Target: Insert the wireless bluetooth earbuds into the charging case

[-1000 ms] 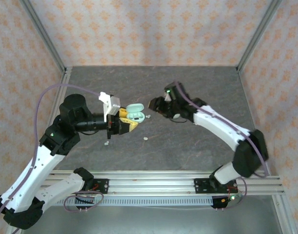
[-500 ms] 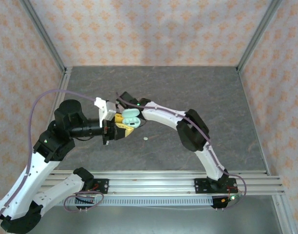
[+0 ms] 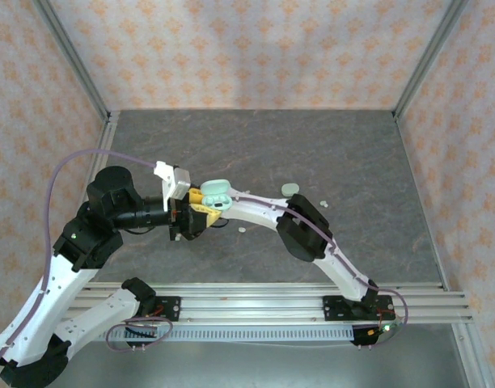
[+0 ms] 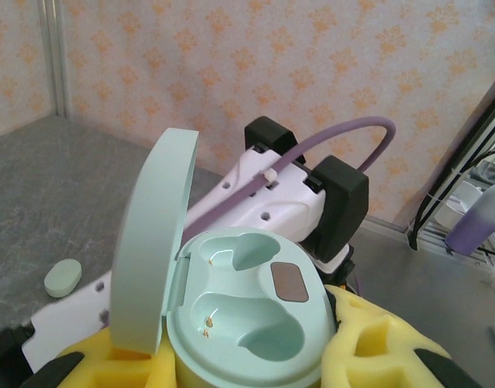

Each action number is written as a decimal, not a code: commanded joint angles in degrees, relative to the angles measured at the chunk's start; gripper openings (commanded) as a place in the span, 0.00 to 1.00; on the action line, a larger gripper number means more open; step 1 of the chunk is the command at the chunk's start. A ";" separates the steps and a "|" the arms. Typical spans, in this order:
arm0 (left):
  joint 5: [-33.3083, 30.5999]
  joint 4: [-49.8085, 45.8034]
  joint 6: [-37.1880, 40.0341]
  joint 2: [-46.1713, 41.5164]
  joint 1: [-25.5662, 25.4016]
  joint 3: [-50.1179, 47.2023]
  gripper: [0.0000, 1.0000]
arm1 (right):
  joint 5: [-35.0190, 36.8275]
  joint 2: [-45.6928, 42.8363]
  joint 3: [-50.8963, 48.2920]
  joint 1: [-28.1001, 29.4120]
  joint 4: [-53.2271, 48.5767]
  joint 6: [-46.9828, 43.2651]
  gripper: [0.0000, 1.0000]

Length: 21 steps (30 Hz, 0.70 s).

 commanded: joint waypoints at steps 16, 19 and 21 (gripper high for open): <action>-0.28 3.40 -1.64 1.17 0.49 0.69 0.00 | 6.93 9.77 17.47 4.70 -10.30 -13.17 0.45; -0.33 3.52 -1.63 1.26 0.45 0.69 0.00 | 6.76 10.66 18.32 4.74 -11.21 -13.84 0.47; -0.34 3.55 -1.51 1.36 0.42 0.69 0.00 | 6.67 11.02 18.58 4.73 -11.38 -14.22 0.47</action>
